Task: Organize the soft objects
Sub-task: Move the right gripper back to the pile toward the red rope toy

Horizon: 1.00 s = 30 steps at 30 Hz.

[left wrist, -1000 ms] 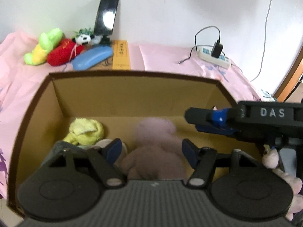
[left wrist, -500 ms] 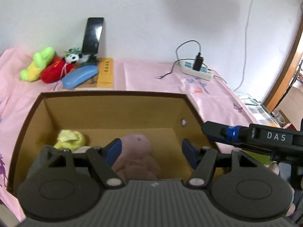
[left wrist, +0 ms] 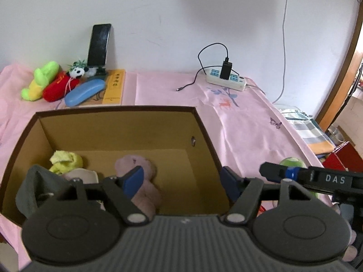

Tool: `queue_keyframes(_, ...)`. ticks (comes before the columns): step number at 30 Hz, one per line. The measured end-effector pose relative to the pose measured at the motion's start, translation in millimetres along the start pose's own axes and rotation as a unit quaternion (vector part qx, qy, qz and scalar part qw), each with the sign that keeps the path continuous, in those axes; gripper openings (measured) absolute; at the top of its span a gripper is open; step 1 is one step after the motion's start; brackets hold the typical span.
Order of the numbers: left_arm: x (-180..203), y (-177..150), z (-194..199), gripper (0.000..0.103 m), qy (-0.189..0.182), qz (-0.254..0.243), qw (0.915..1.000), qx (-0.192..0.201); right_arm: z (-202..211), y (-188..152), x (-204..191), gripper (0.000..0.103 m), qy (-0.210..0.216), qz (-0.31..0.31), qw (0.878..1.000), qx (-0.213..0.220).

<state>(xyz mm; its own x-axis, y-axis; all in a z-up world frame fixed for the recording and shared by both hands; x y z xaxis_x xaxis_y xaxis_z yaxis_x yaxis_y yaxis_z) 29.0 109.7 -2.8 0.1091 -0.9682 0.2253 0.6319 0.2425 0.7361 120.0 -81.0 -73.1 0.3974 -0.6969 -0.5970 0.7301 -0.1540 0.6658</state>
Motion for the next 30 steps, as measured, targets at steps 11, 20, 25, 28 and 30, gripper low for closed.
queue_keyframes(11, 26.2, -12.1, 6.0, 0.079, 0.038, 0.009, 0.9992, 0.009, 14.4, -7.1, 22.9, 0.013, -0.001, 0.017, 0.999, -0.038)
queue_keyframes(20, 38.1, -24.1, 13.3, 0.080, 0.083, 0.027, 0.9961, 0.012, 15.1, -16.4, 33.1, 0.013, -0.007, 0.071, 0.994, -0.078)
queue_keyframes(25, 41.6, -31.0, 16.3, 0.080, 0.098, 0.036, 0.9944, 0.013, 13.3, -21.4, 40.8, 0.013, -0.008, 0.082, 0.992, -0.100)
queue_keyframes(28, 44.3, -34.8, 19.6, 0.080, 0.109, 0.033, 0.9934, 0.015, 12.7, -22.7, 45.8, 0.013, -0.015, 0.087, 0.990, -0.109)
queue_keyframes(30, 46.1, -38.9, 21.2, 0.080, 0.107, 0.033, 0.9937, 0.013, 13.7, -24.4, 48.9, 0.013, -0.019, 0.090, 0.989, -0.114)
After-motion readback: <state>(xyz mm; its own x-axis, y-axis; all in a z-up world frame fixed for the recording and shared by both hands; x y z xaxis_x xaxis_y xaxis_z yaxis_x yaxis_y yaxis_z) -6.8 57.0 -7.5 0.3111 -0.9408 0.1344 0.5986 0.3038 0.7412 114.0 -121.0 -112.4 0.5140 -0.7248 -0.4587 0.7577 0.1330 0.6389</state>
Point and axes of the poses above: each gripper's, at about its wrist camera, not at the fingertips, and z roughly against the way its jaws point, x to its right, y to its top, the point moved 5 cm from there along -z, roughly the way its jaws point, and after that the axes turned 6 degrees about z, right-handed, at the moved point
